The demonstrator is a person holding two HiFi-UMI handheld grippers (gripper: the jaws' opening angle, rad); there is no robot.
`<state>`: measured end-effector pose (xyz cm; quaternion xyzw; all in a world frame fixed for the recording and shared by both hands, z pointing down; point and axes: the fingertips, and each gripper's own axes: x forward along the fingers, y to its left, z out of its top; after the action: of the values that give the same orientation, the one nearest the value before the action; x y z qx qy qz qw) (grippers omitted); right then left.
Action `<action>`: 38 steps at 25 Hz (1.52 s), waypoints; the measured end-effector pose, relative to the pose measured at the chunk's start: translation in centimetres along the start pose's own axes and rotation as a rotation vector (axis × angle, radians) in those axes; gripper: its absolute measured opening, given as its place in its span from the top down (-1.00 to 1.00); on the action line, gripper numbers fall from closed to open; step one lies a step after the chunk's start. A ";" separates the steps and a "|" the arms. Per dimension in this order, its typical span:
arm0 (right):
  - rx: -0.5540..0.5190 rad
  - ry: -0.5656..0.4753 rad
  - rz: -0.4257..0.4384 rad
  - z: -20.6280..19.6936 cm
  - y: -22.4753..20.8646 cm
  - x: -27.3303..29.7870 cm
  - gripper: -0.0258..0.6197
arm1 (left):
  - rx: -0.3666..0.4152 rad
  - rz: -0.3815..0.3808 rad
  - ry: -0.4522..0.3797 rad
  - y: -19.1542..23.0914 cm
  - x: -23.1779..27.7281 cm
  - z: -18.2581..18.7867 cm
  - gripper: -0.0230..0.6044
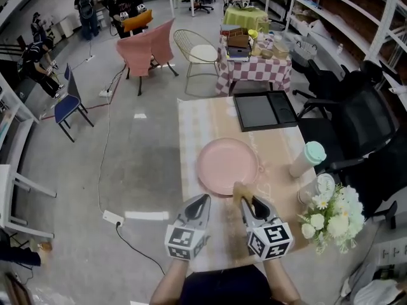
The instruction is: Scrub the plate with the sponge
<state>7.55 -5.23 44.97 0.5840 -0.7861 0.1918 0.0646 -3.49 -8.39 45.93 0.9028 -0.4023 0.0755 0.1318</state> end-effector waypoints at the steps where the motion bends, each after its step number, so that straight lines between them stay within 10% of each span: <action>1: -0.011 0.000 0.005 0.4 -0.1 0.3 0.66 | -0.001 0.000 -0.003 0.1 0.2 0.2 0.89; 38: -0.423 0.162 0.211 3.0 -0.8 16.6 0.66 | -0.101 0.160 0.058 7.1 7.5 -1.4 0.89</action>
<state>3.53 -21.35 47.75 0.4550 -0.8576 0.0747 0.2278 -3.89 -17.82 50.38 0.8575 -0.4723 0.0917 0.1824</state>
